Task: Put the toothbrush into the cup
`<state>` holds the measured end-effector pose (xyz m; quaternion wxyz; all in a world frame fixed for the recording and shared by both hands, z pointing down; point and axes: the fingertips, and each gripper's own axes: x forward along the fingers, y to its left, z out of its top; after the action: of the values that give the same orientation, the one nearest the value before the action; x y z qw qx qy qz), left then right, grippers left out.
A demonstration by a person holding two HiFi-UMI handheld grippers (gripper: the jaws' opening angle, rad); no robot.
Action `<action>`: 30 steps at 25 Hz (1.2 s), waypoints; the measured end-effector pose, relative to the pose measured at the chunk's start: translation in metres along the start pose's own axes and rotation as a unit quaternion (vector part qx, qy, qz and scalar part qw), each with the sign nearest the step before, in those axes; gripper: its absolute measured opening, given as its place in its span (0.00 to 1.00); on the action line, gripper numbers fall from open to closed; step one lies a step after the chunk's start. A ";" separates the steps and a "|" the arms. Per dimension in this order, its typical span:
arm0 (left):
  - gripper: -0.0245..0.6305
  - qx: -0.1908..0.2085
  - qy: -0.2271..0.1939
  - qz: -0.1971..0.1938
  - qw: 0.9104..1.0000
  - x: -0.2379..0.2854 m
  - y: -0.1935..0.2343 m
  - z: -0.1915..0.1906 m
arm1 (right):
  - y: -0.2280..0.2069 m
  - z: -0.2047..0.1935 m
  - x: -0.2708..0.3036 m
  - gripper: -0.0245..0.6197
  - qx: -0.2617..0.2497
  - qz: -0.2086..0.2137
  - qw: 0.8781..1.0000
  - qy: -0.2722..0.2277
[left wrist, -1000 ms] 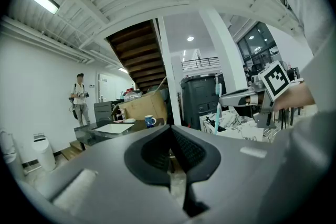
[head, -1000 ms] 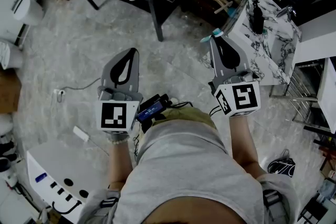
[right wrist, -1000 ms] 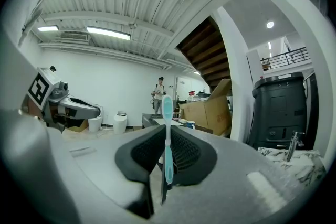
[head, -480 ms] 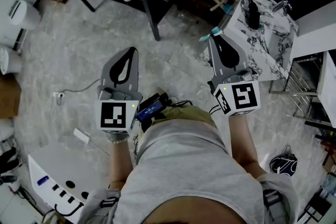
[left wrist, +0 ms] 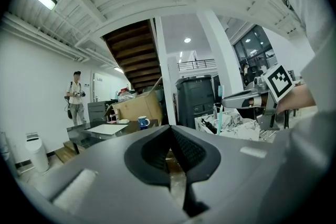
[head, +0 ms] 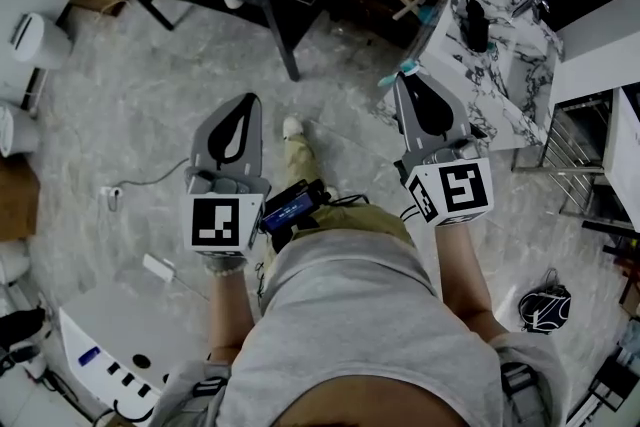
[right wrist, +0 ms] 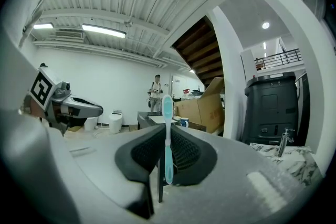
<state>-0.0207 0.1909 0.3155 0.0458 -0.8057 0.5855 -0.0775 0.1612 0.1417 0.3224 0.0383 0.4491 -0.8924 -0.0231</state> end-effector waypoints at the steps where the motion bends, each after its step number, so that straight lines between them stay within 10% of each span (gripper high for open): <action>1: 0.06 0.000 0.004 -0.002 1.000 0.002 0.000 -0.002 | -0.001 -0.001 0.001 0.08 0.000 -0.003 1.000 0.001; 30: 0.06 0.005 -0.008 -0.053 0.999 0.138 0.077 0.008 | -0.048 0.012 0.134 0.09 0.006 -0.028 1.000 0.002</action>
<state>-0.0499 0.0352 0.3049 0.0505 -0.8356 0.5416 -0.0770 0.1188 0.0053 0.3135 0.0365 0.4740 -0.8796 -0.0183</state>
